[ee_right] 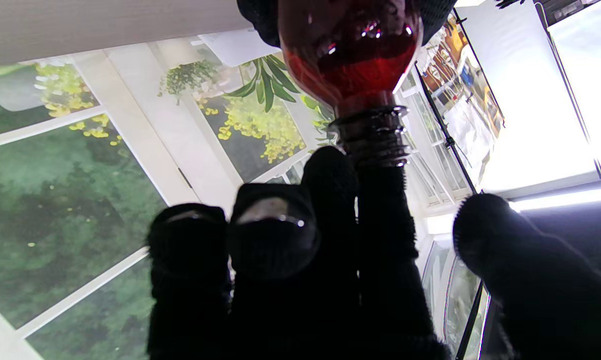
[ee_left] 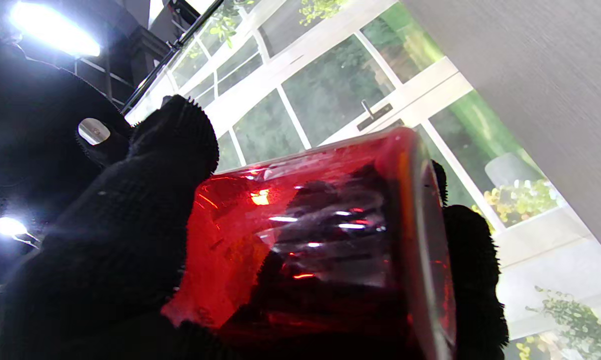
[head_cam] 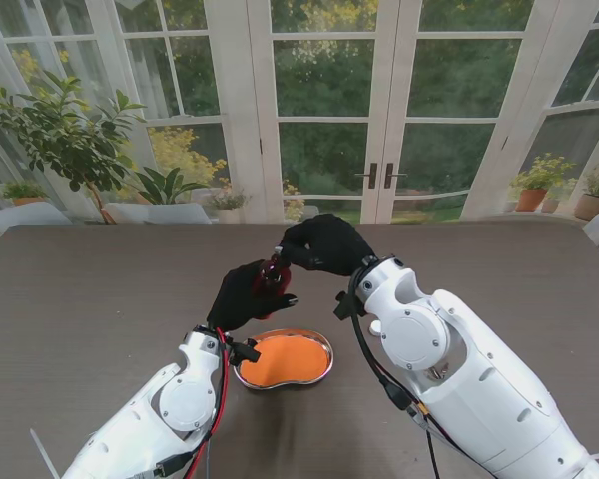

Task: Collect the cotton balls from the tray into a sample bottle

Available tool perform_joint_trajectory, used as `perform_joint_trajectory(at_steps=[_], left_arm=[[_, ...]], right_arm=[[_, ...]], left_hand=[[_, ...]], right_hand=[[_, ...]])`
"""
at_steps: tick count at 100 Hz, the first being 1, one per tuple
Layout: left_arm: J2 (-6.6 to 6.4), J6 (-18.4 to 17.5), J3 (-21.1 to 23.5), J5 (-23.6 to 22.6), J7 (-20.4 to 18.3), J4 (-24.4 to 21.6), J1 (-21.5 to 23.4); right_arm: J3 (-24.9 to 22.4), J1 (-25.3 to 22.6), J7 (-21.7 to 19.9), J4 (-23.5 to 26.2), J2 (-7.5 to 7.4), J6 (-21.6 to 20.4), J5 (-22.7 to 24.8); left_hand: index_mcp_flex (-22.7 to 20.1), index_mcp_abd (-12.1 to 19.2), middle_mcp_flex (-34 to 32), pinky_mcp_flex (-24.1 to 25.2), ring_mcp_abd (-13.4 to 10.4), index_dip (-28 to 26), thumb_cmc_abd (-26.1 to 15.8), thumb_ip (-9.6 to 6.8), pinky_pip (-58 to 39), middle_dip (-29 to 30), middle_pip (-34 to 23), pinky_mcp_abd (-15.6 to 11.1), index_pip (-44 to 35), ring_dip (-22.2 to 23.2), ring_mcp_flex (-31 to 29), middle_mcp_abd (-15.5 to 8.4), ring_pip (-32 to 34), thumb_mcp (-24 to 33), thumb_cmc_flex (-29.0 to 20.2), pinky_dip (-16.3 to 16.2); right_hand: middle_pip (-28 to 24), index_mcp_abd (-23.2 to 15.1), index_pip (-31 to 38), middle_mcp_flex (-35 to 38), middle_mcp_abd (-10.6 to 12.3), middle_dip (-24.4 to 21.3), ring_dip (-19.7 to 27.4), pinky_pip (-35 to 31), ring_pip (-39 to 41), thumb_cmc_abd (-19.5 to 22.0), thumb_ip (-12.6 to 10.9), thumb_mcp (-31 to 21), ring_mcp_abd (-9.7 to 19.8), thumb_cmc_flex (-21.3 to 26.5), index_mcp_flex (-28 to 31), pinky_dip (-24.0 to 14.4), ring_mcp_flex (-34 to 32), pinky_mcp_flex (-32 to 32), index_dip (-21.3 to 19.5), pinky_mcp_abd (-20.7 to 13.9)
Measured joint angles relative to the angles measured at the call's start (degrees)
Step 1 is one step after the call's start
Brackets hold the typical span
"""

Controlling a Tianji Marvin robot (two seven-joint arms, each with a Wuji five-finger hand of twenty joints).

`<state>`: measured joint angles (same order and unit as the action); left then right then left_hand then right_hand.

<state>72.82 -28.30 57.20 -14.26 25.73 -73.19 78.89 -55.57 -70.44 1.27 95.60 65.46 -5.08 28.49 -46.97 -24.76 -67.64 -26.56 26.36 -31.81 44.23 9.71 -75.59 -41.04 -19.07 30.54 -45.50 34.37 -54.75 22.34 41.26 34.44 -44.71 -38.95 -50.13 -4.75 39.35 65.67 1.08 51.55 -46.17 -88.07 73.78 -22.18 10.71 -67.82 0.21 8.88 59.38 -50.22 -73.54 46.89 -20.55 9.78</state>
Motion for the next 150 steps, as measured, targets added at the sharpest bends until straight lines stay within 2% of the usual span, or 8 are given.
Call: perform_joint_trajectory(at_steps=[15,33,40,46,57,74,98,150], left_arm=[[0.00,0.05,0.05,-0.05,0.01,0.07,0.05],[0.00,0.06,0.07,-0.12,0.01,-0.03,0.05],[0.00,0.06,0.07,-0.11,0.00,-0.06,0.00],[0.01,0.06,0.05,-0.09,-0.01,-0.09,-0.06],[0.02,0.06,0.04,-0.05,-0.01,-0.10,-0.13],[0.03,0.09,0.04,0.01,-0.02,-0.10,-0.17],[0.03,0.08,0.04,0.01,-0.02,-0.05,-0.21],[0.04,0.04,0.04,-0.02,-0.01,0.00,-0.35]], right_arm=[[0.05,0.05,-0.12,0.00,-0.11,-0.10,0.60],[-0.32,-0.36,0.71,0.17,-0.05,0.11,1.02],[-0.47,-0.57,1.43,0.34,0.02,0.34,1.14],[-0.60,-0.69,1.98,0.42,0.10,0.45,1.25],[-0.92,-0.86,2.33,0.66,0.19,0.45,1.45],[-1.10,-0.87,2.24,0.91,0.15,0.26,2.21],[-1.01,-0.73,1.99,0.95,0.13,0.22,1.71],[-0.76,-0.46,3.63,0.65,0.31,0.02,2.97]], left_hand=[[-0.09,0.01,-0.01,0.00,0.00,0.00,0.02,0.00,0.00,0.00,-0.01,0.00,0.01,0.00,0.00,0.00,0.00,0.00,0.00,0.00],[-0.12,0.01,-0.01,0.00,0.00,-0.01,0.02,0.00,0.00,0.00,-0.03,0.00,0.01,0.00,0.00,0.00,0.00,0.00,0.00,0.00],[-0.13,0.02,-0.01,0.00,0.00,-0.03,0.02,0.00,0.00,0.00,-0.05,0.00,0.01,0.00,0.00,0.00,0.00,0.00,0.00,0.00],[-0.13,0.02,-0.01,0.00,0.00,-0.04,0.02,0.00,0.00,0.00,-0.06,0.00,0.01,0.00,0.00,0.00,0.00,0.00,0.00,0.00],[-0.13,0.02,-0.01,0.00,0.00,-0.04,0.02,0.00,0.00,0.00,-0.07,0.00,0.02,0.00,0.00,0.00,0.00,0.00,0.00,0.00],[-0.14,0.02,-0.01,0.00,0.00,-0.05,0.02,0.00,0.00,0.00,-0.08,0.00,0.02,0.00,0.00,0.00,0.00,0.00,0.00,0.00],[-0.14,0.02,-0.01,0.00,0.00,-0.06,0.02,0.00,0.00,0.00,-0.08,0.00,0.02,0.00,0.00,0.00,0.00,0.00,0.00,0.00],[-0.15,0.02,-0.01,0.00,0.00,-0.07,0.02,0.00,0.00,0.00,-0.09,0.00,0.04,0.00,0.00,0.00,0.00,0.00,0.00,0.00]], right_hand=[[0.63,0.09,-0.55,-1.54,-0.61,-0.02,0.51,-0.01,-1.30,3.19,-0.02,1.64,0.00,-0.95,0.00,-0.07,0.00,-0.95,-0.04,0.00],[0.68,-0.17,-0.82,-2.17,-0.73,-0.02,0.58,-0.01,-1.76,2.98,-0.64,2.42,-0.15,-1.37,0.02,-0.13,0.00,-1.28,-0.66,0.00],[0.68,-0.68,-0.22,-2.17,-0.74,-0.14,0.58,-0.01,-1.77,0.34,-0.48,1.86,-0.15,-1.02,0.07,-0.13,0.00,-1.28,-0.67,0.00],[0.66,-1.11,3.79,-2.17,-0.73,-0.21,0.58,-0.01,-1.77,-4.88,2.45,-0.04,-0.15,2.38,-1.00,-0.13,0.00,-1.25,2.74,0.00],[0.62,-1.76,9.92,-2.17,-0.70,-0.23,0.58,-0.01,-1.77,-13.07,6.30,-2.54,-0.15,6.82,-3.64,-0.13,0.00,-0.99,5.09,0.00],[0.59,-1.87,15.47,-2.17,-0.40,0.01,0.58,-0.01,-1.77,-19.58,7.58,-5.49,-0.02,12.51,-6.10,-0.13,0.00,-0.92,7.08,0.00],[0.59,-0.98,17.40,-2.17,-0.34,0.63,0.58,-0.01,-1.77,-19.66,8.19,-7.22,0.00,16.86,-6.32,-0.13,0.00,-0.80,9.23,0.00],[-0.75,-1.62,22.99,-0.75,0.03,1.75,0.59,-0.01,-0.79,-20.50,8.20,-7.24,0.57,16.24,-5.88,-0.13,0.00,0.68,6.90,0.00]])
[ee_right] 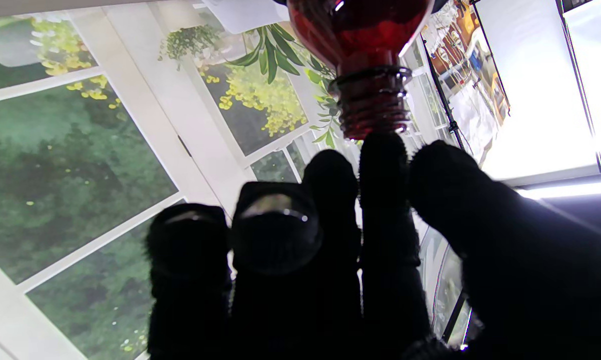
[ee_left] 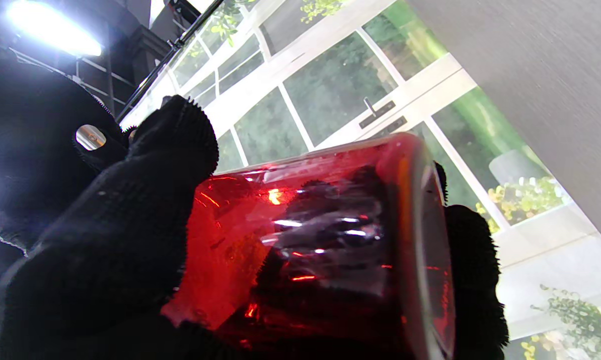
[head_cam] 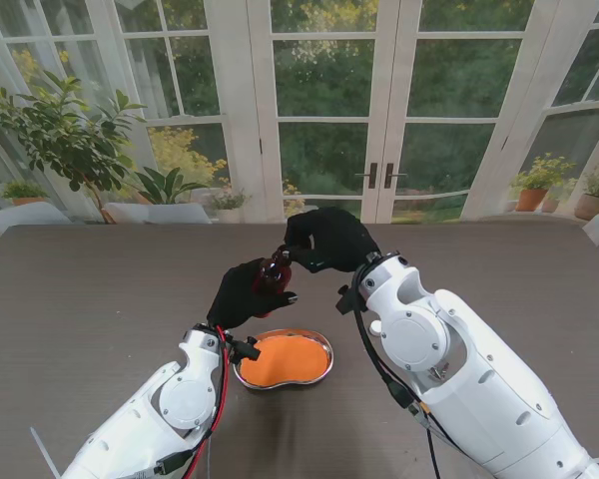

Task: Collect the cotton balls from the tray into a sample bottle

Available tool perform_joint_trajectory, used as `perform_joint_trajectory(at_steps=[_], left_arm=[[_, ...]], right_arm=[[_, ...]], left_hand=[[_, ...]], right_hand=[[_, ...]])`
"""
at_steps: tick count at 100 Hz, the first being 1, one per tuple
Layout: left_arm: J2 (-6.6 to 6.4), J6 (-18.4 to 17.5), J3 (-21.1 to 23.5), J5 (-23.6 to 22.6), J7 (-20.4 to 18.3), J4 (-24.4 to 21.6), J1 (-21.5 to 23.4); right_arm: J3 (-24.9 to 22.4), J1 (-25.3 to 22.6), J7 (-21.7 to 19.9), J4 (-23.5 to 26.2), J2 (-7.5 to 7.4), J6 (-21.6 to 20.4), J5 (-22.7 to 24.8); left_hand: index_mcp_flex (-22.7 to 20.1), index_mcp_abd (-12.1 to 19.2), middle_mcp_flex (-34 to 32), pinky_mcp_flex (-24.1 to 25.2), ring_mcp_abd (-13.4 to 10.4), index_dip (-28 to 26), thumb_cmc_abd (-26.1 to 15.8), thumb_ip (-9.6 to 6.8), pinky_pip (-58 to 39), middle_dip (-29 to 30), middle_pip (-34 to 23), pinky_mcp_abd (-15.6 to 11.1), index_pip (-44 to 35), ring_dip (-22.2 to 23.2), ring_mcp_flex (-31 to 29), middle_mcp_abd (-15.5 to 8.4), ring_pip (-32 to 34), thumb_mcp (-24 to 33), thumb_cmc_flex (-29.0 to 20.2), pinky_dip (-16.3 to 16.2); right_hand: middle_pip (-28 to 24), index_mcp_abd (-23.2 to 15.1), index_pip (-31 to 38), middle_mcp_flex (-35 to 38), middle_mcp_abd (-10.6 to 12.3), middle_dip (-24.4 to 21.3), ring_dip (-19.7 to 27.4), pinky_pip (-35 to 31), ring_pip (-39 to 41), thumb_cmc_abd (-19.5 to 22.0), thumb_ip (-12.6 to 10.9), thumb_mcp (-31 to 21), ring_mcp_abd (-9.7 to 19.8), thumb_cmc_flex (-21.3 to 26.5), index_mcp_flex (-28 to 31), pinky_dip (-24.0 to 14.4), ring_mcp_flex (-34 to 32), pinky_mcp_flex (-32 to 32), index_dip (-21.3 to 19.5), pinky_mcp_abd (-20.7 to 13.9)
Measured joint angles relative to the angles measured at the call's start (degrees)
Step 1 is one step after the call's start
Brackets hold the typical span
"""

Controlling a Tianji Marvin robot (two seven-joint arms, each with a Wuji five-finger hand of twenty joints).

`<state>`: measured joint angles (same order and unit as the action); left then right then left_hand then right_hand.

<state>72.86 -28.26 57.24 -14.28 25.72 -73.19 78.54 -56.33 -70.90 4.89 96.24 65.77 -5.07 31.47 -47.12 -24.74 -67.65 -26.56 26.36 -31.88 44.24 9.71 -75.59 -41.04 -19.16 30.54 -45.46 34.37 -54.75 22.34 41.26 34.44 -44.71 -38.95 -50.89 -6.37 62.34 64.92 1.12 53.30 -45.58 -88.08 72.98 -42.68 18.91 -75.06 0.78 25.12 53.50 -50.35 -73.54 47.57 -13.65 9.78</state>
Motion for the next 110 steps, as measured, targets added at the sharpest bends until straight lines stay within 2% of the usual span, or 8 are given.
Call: perform_joint_trajectory(at_steps=[20,25,35,59,82,94,105,110], left_arm=[[0.01,-0.02,-0.01,0.04,0.03,0.01,-0.02],[0.02,-0.05,-0.03,0.06,0.04,0.04,-0.04],[0.02,-0.10,-0.04,0.06,0.05,0.10,-0.05],[0.01,-0.11,0.16,0.00,0.05,0.11,0.12],[0.01,-0.10,0.22,-0.11,0.26,0.05,0.32],[0.03,-0.24,0.11,-0.14,0.45,0.11,0.25],[0.05,-0.33,0.10,-0.14,0.45,0.21,0.13],[0.06,-0.33,0.09,-0.12,0.44,0.22,0.08]], right_arm=[[0.02,0.02,-0.04,0.03,-0.01,-0.04,-0.06],[0.22,0.09,-0.05,0.01,-0.02,-0.16,-0.10],[0.81,0.36,-0.04,-0.10,-0.02,-0.35,-0.61],[1.47,0.80,-0.16,-0.44,0.05,-0.71,-0.75],[0.59,0.69,-2.95,0.07,-0.26,-1.09,-0.68],[0.50,0.83,-4.42,0.47,-0.65,-1.18,-0.46],[0.55,1.20,-5.18,0.64,-0.94,-1.25,0.17],[0.67,1.35,-5.14,0.64,-1.02,-1.26,0.55]], left_hand=[[-0.01,0.00,0.00,0.00,0.00,0.00,0.00,0.00,0.00,0.00,0.00,0.00,0.00,0.00,0.00,0.00,0.00,0.00,0.00,0.00],[-0.01,0.00,0.00,0.00,0.00,0.00,0.00,0.00,0.00,0.00,0.00,0.00,0.00,0.00,0.00,0.00,0.00,0.00,0.00,0.00],[-0.01,0.00,0.00,0.00,0.00,0.00,0.00,0.00,0.00,0.00,0.00,0.00,0.00,0.00,0.00,0.00,0.00,0.00,0.00,0.00],[-0.01,0.01,0.00,0.00,0.00,0.00,0.00,0.00,0.02,0.00,0.00,0.00,0.02,0.00,0.00,0.00,0.00,0.00,0.00,0.00],[-0.10,0.12,0.00,0.00,0.00,0.00,0.03,0.00,0.15,0.00,0.00,0.00,0.02,0.00,0.00,-0.01,0.00,0.00,0.00,0.00],[-0.20,0.25,0.00,0.00,0.00,-0.04,0.05,0.00,0.83,0.00,0.00,0.00,0.02,0.00,0.00,-0.02,0.00,0.00,0.00,0.00],[-0.20,0.27,0.00,0.01,-0.01,-0.04,0.06,0.00,0.86,0.01,0.00,0.00,0.02,0.00,0.00,-0.03,0.00,0.00,0.00,0.00],[-0.21,0.27,0.00,0.01,-0.01,-0.04,0.06,0.00,0.86,0.01,0.00,0.00,0.02,0.00,0.00,-0.03,0.00,0.00,0.00,0.00]], right_hand=[[-0.14,-0.04,0.99,0.01,0.03,0.08,0.00,0.00,0.35,-0.60,0.00,0.00,0.01,-0.03,-0.05,0.00,0.00,0.01,-0.65,0.00],[-0.15,-0.01,0.99,0.01,0.03,0.08,0.00,0.00,0.36,-0.53,0.00,0.00,0.01,-1.40,-0.33,0.00,0.00,0.01,-0.65,0.00],[-0.15,1.13,0.69,0.02,0.03,0.08,0.00,0.00,0.36,-0.50,0.00,0.00,0.01,-1.36,-1.02,0.00,0.00,0.01,-0.53,0.00],[-0.15,1.92,-1.11,0.02,0.03,0.08,0.00,0.00,0.37,1.85,0.01,0.00,0.01,-3.05,-1.13,0.00,0.00,0.01,0.30,0.00],[-0.15,1.94,-1.93,0.02,0.03,0.08,0.00,0.00,0.41,2.95,0.01,0.00,0.01,-3.41,-1.16,0.00,0.00,0.01,0.28,0.00],[-0.72,1.91,-0.97,0.02,0.16,0.32,-0.01,0.00,0.41,2.94,0.01,0.00,0.01,-3.41,-2.36,0.00,0.00,0.01,-1.22,0.00],[-0.80,1.78,0.47,0.00,0.40,0.96,-0.01,0.00,0.41,-0.82,0.01,0.02,0.09,-3.22,-3.99,0.00,0.00,-0.08,-2.52,0.00],[-0.81,1.60,1.28,-0.01,0.44,1.07,0.00,0.00,0.41,-3.63,0.01,0.02,0.14,-0.93,-4.51,0.00,0.00,-0.12,-2.67,0.00]])
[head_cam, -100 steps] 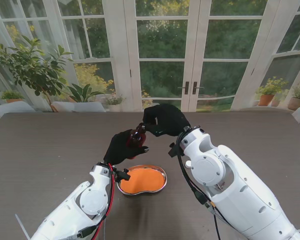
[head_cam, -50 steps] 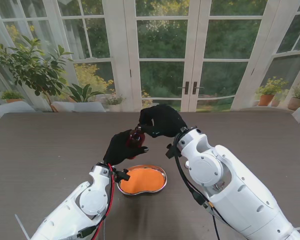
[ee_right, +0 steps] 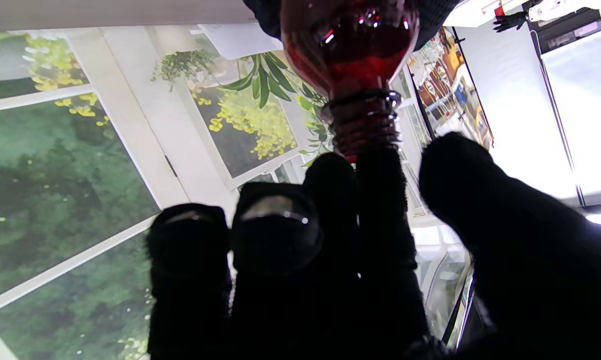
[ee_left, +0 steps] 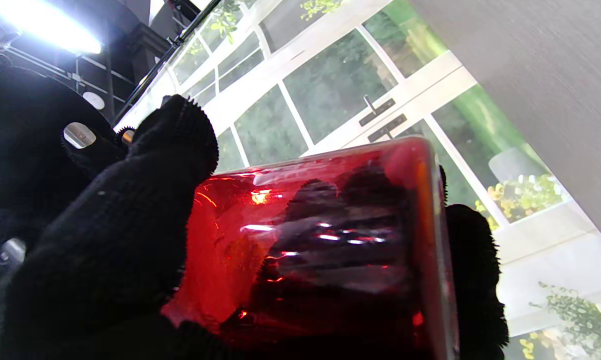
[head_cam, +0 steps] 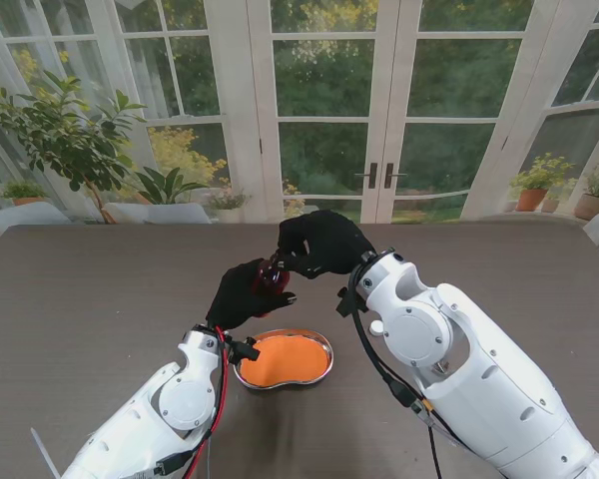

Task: Collect the cotton balls from the tray into a sample bottle

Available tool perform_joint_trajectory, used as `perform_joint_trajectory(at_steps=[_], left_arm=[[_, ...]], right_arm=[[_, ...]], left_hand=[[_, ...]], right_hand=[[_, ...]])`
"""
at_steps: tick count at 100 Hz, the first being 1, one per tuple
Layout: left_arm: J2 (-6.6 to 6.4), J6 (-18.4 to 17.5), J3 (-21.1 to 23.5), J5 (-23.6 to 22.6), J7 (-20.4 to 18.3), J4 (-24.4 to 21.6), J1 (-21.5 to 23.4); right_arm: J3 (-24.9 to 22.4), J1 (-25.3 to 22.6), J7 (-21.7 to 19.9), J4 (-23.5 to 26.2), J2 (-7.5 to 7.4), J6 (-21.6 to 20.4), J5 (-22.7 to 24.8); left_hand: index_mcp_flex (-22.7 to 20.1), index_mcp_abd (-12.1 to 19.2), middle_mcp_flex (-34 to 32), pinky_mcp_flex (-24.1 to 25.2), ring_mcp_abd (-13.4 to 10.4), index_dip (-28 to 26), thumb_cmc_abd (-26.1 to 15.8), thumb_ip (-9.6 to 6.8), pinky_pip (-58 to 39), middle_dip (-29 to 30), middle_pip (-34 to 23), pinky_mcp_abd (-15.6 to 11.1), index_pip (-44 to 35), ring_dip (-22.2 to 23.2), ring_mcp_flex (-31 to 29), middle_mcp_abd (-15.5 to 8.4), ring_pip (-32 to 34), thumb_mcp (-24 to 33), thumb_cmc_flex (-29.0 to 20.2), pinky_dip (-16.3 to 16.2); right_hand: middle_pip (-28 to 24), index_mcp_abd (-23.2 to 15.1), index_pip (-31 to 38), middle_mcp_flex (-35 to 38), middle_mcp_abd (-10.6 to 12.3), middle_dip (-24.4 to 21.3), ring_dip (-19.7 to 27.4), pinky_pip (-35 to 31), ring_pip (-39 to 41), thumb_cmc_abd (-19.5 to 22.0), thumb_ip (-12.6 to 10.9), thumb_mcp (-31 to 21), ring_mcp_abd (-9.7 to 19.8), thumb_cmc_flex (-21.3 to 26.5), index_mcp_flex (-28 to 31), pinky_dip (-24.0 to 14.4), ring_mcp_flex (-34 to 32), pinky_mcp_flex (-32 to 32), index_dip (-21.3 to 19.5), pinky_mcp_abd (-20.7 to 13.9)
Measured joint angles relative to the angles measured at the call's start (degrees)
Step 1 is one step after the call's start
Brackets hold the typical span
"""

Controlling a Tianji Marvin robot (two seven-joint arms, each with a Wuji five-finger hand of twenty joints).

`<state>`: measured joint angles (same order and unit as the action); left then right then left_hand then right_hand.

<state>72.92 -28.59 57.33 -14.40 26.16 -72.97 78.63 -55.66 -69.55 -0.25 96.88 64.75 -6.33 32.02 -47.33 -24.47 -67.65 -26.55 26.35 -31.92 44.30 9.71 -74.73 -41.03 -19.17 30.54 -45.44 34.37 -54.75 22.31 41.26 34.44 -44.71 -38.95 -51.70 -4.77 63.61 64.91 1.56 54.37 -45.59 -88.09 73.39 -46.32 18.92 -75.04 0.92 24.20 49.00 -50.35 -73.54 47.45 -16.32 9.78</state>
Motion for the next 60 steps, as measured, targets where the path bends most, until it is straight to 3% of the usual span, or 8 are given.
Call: perform_joint_trajectory(at_steps=[10,15,27,41,51,60], left_arm=[[0.00,0.00,-0.02,0.06,-0.15,0.00,-0.08],[-0.01,-0.01,-0.02,0.06,-0.20,-0.01,-0.08],[-0.03,-0.01,0.11,-0.10,-0.19,-0.20,-0.02],[-0.03,-0.16,0.14,-0.13,-0.08,-0.35,-0.02],[-0.04,-0.33,-0.02,-0.02,-0.12,-0.14,-0.17],[-0.04,-0.45,-0.22,0.19,-0.24,0.19,-0.41]], right_arm=[[0.31,0.23,0.56,-0.16,-0.01,-0.17,0.71],[0.40,0.31,0.75,-0.25,-0.01,-0.33,0.76],[0.43,0.32,0.73,-0.34,0.00,-0.45,0.44],[0.39,0.24,0.14,-0.40,-0.06,-1.04,0.42],[0.29,0.27,-0.39,-0.39,-0.24,-1.57,0.55],[0.30,0.38,-0.84,-0.36,-0.44,-1.76,0.95]], left_hand=[[0.00,0.00,0.00,0.00,0.00,0.00,0.00,0.00,0.00,0.00,0.00,0.00,0.00,0.00,0.00,0.00,0.00,0.00,0.00,0.00],[0.00,0.00,0.00,0.00,0.00,-0.01,0.00,0.00,0.03,0.00,0.00,0.00,0.00,0.00,0.00,0.00,0.00,0.00,0.00,0.00],[0.00,0.00,0.00,0.01,-0.01,-0.01,0.00,0.00,0.04,0.00,0.00,0.00,0.00,0.00,0.00,0.00,0.00,0.00,0.00,0.04],[0.00,0.00,0.00,0.01,-0.02,-0.01,0.00,0.00,0.39,0.00,0.00,0.00,0.00,0.00,0.00,0.00,0.00,0.00,0.00,0.09],[0.00,0.00,0.00,0.01,-0.04,-0.01,0.00,0.00,0.64,0.00,0.00,0.00,0.00,0.00,0.00,0.00,0.00,0.00,0.00,0.13],[-0.01,0.00,0.00,0.01,-0.04,-0.01,0.00,0.00,1.00,0.00,0.00,0.00,0.00,0.00,0.00,0.00,-0.12,0.00,0.00,0.14]], right_hand=[[-0.01,-0.07,0.28,0.00,0.06,0.02,0.00,0.00,0.00,-1.27,0.01,-0.74,0.39,2.52,0.23,0.00,0.00,-0.01,0.05,0.00],[-0.01,-0.08,-0.18,0.00,0.05,0.02,0.00,0.00,0.00,-1.11,0.01,-1.22,0.40,2.54,0.77,0.00,0.00,-0.01,2.14,0.00],[-0.01,-0.08,-4.81,0.00,0.07,0.06,0.00,0.00,0.00,1.86,0.01,-1.58,0.41,3.92,2.24,0.00,0.00,-0.04,7.15,0.00],[-0.01,-0.08,-6.99,0.00,0.07,0.47,0.00,0.00,-0.03,3.20,0.06,-1.63,0.41,3.72,2.21,0.00,0.00,-0.56,9.34,0.00],[-0.38,-0.08,-8.17,-0.18,0.08,0.71,0.00,0.00,-0.19,4.88,0.05,-1.63,0.41,0.82,2.13,0.00,0.00,-0.77,9.51,0.00],[-0.44,-0.08,-9.61,-1.26,0.11,0.70,0.00,0.00,-1.46,9.34,0.06,0.12,0.41,-4.51,2.12,0.00,0.00,-1.55,9.53,0.00]])
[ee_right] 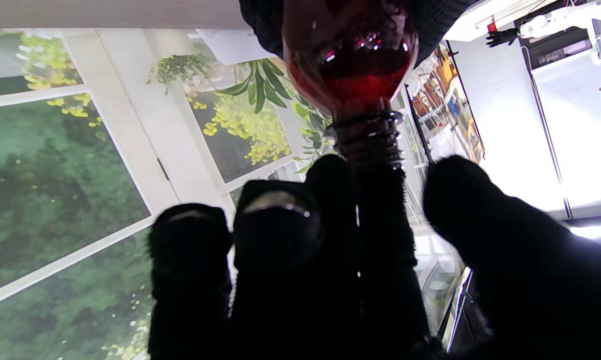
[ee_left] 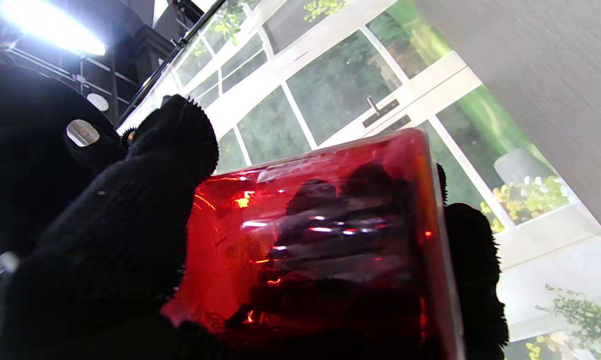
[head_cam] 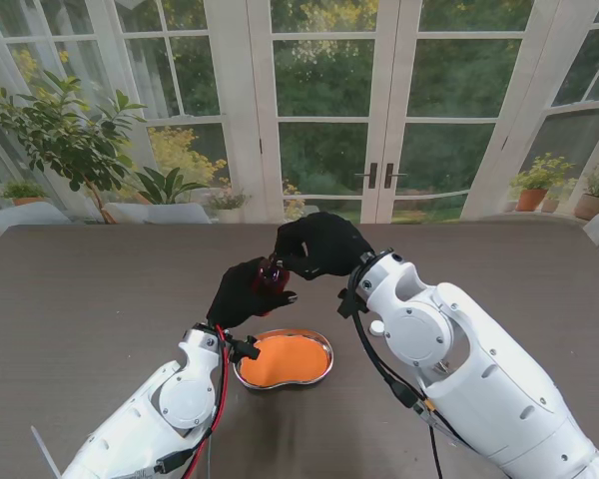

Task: Collect the cotton balls from the tray into a sample bottle

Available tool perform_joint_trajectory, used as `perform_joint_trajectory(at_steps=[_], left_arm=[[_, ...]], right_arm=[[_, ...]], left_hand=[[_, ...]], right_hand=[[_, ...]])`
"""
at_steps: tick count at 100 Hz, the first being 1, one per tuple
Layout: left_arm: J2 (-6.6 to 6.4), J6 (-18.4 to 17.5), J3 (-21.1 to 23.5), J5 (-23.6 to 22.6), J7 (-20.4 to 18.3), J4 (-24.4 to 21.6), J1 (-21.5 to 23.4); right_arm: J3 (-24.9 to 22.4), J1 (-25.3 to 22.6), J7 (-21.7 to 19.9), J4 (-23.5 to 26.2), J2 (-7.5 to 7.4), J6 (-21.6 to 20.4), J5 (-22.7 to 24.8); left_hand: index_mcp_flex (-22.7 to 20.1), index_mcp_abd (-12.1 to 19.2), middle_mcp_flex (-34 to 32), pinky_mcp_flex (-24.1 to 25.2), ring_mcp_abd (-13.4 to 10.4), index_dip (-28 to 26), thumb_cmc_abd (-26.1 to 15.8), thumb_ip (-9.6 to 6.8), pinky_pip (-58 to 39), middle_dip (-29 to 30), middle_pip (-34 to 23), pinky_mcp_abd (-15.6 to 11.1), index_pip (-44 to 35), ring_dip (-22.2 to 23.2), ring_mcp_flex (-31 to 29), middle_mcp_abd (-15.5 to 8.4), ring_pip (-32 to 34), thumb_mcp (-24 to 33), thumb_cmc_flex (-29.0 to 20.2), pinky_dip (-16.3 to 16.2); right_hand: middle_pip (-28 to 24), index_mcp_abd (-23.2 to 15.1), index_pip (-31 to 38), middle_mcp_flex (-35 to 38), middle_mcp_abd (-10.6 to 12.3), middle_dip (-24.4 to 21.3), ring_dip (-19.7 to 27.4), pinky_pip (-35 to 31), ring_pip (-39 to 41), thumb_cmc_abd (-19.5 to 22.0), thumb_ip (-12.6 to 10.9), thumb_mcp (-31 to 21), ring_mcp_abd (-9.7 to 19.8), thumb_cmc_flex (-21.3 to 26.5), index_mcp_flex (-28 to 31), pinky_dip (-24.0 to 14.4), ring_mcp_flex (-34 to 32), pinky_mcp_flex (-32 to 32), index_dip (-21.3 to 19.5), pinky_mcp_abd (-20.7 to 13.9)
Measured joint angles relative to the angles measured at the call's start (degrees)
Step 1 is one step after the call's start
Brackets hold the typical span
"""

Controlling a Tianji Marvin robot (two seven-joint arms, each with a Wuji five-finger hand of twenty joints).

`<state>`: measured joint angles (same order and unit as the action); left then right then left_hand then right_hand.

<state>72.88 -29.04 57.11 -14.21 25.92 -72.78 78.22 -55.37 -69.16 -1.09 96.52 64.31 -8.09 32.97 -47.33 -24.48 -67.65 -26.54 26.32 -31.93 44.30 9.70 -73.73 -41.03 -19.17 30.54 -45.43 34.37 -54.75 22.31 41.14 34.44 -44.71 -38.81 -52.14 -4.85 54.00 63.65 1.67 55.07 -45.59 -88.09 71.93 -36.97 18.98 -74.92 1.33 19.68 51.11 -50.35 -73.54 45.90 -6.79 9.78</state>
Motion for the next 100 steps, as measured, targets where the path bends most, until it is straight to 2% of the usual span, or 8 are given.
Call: perform_joint_trajectory(at_steps=[9,23,34,49,59,74,86,100], left_arm=[[0.01,-0.11,-0.07,0.00,-0.01,0.19,-0.11],[0.09,-0.19,-0.08,-0.13,0.05,0.19,-0.15],[0.15,-0.14,-0.08,-0.17,0.18,0.07,-0.13],[0.22,-0.04,-0.06,-0.16,0.26,-0.27,-0.09],[0.24,-0.03,-0.05,-0.15,0.26,-0.40,-0.09],[0.24,0.06,-0.01,-0.14,0.26,-0.70,0.06],[0.23,0.23,0.07,-0.17,0.22,-0.93,0.17],[0.23,0.27,0.09,-0.17,0.19,-1.04,0.23]], right_arm=[[-0.06,0.04,-0.25,0.04,-0.07,0.06,-0.03],[-0.61,-0.31,-0.41,0.27,-0.06,0.16,0.18],[-1.08,-0.65,-0.84,0.64,-0.12,0.18,1.01],[-1.33,-0.83,-1.17,1.02,-0.28,0.39,1.13],[-1.35,-0.82,-1.08,1.08,-0.32,0.36,1.86],[-1.22,-0.63,-0.89,1.08,-0.37,0.10,2.86],[-1.16,-0.52,-0.80,1.05,-0.39,0.05,3.23],[-1.17,-0.49,-0.63,1.05,-0.40,0.01,3.60]], left_hand=[[0.00,0.01,0.00,0.00,-0.01,0.00,0.00,0.00,0.05,0.00,0.00,0.00,0.00,0.00,0.00,-0.02,-0.06,0.00,0.00,0.01],[0.00,0.12,0.00,0.01,-0.02,0.00,0.00,-0.01,0.05,0.00,0.00,0.00,0.00,0.00,0.00,-0.10,-0.06,0.00,0.00,-0.06],[0.00,0.12,0.00,0.01,-0.03,-0.02,0.00,0.00,0.05,0.00,0.00,0.00,0.00,0.00,0.00,-0.10,-0.06,0.00,0.00,-0.17],[0.00,0.12,0.00,0.01,-0.04,-0.04,0.00,-0.01,0.05,0.00,0.00,0.00,0.00,0.00,0.00,-0.11,-0.06,0.00,0.00,-0.19],[0.00,0.12,0.00,0.01,-0.04,-0.05,0.00,-0.01,0.05,0.01,0.00,0.00,0.00,0.00,0.00,-0.11,-0.06,0.00,0.00,-0.20],[-0.01,0.12,0.00,0.01,-0.04,-0.09,0.00,0.00,0.05,0.01,0.00,0.00,0.00,0.00,0.00,-0.11,-0.06,0.00,0.00,-0.20],[-0.01,0.13,0.00,0.01,-0.04,-0.11,0.00,0.00,0.05,0.01,0.00,0.00,0.00,0.00,0.00,-0.11,-0.06,0.00,0.00,-0.21],[-0.01,0.13,0.00,0.01,-0.04,-0.12,0.00,0.00,0.05,0.01,0.00,0.00,0.00,0.00,0.00,-0.11,-0.06,0.00,0.00,-0.21]], right_hand=[[0.56,0.00,-1.79,-0.92,-0.11,-0.71,0.00,0.00,-0.88,3.63,0.00,2.38,0.00,-3.47,1.35,0.00,0.00,-0.46,-0.86,0.00],[0.61,-0.17,-1.81,-2.26,-0.19,-1.31,0.00,0.00,-1.53,3.59,0.00,2.80,0.00,-2.85,1.39,-0.01,0.00,-0.51,-5.35,0.00],[0.52,-0.34,2.66,-2.35,-0.19,-0.51,0.00,0.00,-1.59,-1.73,0.00,1.01,0.00,0.57,-2.25,-0.01,0.00,-0.51,-9.33,0.00],[0.38,-0.48,7.92,-3.09,-0.19,0.60,0.00,0.00,-1.60,-7.16,0.00,-2.53,0.13,5.60,-5.63,-0.02,0.00,-0.51,-10.86,0.00],[0.09,-0.83,9.61,-3.09,-0.09,0.63,0.00,0.00,-1.60,-9.92,0.00,-2.70,0.34,7.75,-6.32,-0.02,0.00,-0.51,-11.48,0.00],[-0.24,-1.07,11.36,-3.06,-0.05,0.63,0.00,0.00,-1.60,-13.03,0.02,-3.19,0.99,7.87,-6.40,-0.02,0.00,-0.47,-11.66,0.00],[-0.91,-1.25,12.62,-3.05,0.16,0.63,0.00,0.01,-1.60,-17.17,1.64,-3.20,1.00,7.86,-6.98,-0.02,0.00,-0.36,-12.55,0.00],[-0.96,-1.43,13.07,-3.02,0.34,0.63,0.00,0.03,-1.53,-19.05,2.25,-3.09,1.03,7.77,-7.01,-0.02,0.00,-0.08,-13.05,0.00]])
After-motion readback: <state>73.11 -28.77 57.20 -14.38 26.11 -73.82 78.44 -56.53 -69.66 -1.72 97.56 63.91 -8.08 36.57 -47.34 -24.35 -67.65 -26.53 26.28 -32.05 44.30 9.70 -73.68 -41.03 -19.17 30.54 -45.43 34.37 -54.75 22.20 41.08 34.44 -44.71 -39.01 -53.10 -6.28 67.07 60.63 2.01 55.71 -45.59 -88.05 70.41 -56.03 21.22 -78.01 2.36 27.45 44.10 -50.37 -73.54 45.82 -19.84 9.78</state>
